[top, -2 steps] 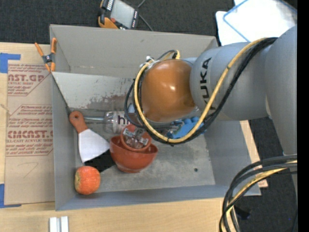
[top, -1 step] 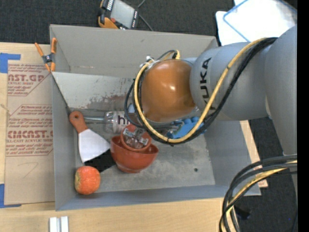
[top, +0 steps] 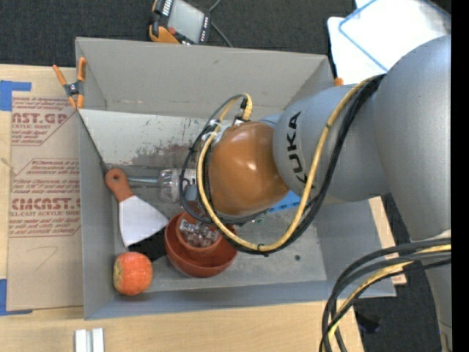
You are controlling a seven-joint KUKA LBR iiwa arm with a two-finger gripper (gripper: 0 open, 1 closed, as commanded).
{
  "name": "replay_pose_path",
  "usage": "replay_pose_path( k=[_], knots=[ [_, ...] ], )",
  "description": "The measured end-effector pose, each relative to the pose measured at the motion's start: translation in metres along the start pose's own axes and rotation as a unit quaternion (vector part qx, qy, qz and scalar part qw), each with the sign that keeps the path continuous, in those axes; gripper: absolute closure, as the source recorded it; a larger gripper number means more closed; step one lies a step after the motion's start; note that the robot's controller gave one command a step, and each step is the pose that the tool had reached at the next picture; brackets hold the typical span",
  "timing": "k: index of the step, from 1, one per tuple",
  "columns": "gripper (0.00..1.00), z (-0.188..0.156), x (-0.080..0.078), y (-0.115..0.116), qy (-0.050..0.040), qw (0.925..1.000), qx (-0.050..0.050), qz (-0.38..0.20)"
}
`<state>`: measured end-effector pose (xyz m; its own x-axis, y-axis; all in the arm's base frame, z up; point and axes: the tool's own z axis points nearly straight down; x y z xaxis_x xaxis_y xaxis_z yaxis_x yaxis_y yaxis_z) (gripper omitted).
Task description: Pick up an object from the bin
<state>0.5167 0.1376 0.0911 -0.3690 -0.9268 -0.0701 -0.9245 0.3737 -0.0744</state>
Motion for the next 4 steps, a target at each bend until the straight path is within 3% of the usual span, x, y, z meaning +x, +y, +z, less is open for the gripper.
replay_pose_path(
  k=[3,4],
  knots=[
    [1.0,0.003,0.002,-0.002,-0.0062,1.0,0.006,0.002],
    [1.0,-0.012,0.006,0.004,0.0004,1.0,-0.003,-0.001]
  ],
)
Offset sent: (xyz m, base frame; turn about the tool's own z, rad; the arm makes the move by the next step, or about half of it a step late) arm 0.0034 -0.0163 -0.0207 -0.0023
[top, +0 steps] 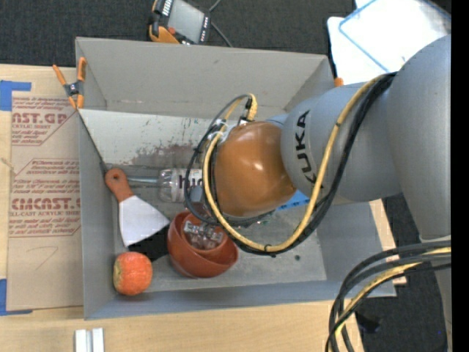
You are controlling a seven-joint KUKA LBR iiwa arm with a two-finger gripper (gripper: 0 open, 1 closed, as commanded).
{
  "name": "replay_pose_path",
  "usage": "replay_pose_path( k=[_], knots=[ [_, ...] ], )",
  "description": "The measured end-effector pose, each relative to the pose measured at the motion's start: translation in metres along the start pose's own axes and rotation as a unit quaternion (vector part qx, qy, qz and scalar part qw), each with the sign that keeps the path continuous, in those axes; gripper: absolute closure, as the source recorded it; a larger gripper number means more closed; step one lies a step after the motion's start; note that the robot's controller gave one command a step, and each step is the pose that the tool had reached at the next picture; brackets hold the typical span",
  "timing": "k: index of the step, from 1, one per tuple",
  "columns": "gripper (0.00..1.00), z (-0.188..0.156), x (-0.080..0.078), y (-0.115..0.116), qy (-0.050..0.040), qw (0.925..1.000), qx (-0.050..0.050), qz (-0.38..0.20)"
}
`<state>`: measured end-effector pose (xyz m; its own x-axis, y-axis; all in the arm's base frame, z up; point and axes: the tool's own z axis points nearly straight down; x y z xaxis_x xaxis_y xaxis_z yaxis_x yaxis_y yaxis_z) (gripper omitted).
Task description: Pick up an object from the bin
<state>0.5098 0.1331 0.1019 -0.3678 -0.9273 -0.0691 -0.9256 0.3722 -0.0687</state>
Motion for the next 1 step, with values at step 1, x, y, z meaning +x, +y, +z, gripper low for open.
replay_pose_path(
  k=[1],
  knots=[
    [1.0,-0.0391,-0.0251,-0.0227,-0.003,0.999,0.002,-0.045]
  ],
)
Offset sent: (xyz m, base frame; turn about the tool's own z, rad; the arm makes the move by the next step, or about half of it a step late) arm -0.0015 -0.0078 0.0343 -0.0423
